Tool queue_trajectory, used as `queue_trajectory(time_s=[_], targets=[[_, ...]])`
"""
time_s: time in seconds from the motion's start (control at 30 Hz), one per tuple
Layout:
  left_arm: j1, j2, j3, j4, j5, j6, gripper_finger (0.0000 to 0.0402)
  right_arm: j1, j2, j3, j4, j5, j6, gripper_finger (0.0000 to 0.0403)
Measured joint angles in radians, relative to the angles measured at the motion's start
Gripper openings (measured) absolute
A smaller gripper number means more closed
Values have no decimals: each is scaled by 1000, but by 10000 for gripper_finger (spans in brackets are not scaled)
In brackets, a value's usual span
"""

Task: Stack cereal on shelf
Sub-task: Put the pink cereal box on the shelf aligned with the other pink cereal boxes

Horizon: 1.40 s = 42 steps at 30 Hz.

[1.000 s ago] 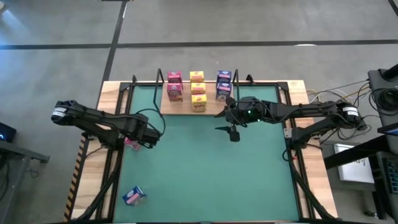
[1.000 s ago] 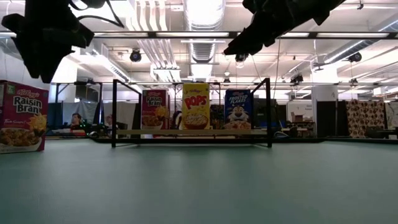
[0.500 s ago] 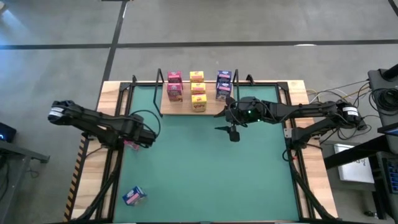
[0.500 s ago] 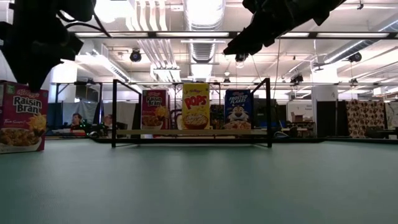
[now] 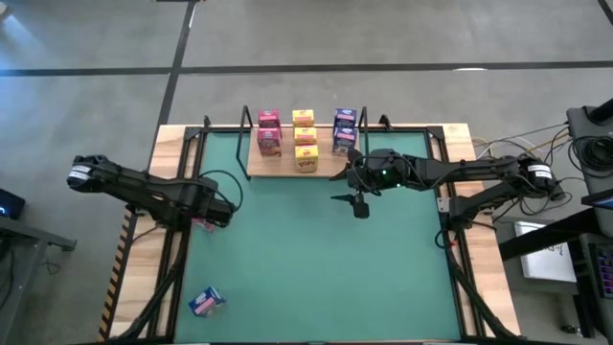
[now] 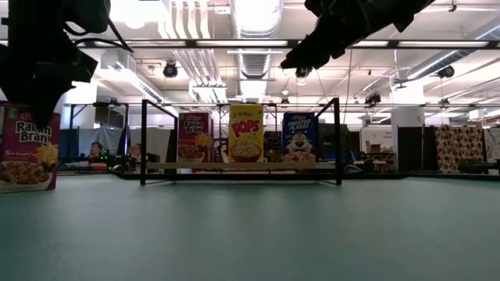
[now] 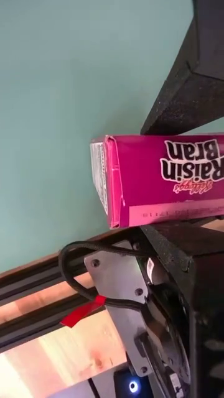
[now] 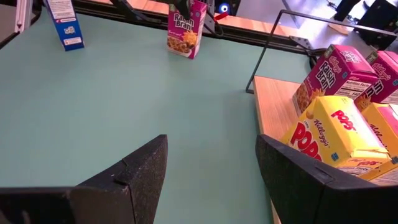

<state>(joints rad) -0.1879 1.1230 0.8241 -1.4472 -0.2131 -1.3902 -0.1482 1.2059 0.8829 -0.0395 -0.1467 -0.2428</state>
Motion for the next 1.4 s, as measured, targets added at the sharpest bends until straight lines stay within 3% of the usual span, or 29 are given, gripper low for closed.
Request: queue_trajectory(time_s=[0.3,0.63,0.9,1.13,1.4], targets=[[0,4,13,36,18,45,203,0,0,0,1,0,-2,233],[0,5,13,54,23,63,141,0,0,0,0,0,-2,233],[-1,5,83,64,-8,112,130,0,0,0,-9,0,-12,233],[0,37,211,103,-135,295,130,0,-2,-11,-18,-1,-29,233],[8,156,372,188,-235,733,130,0,-27,-19,-40,-11,-18,233]])
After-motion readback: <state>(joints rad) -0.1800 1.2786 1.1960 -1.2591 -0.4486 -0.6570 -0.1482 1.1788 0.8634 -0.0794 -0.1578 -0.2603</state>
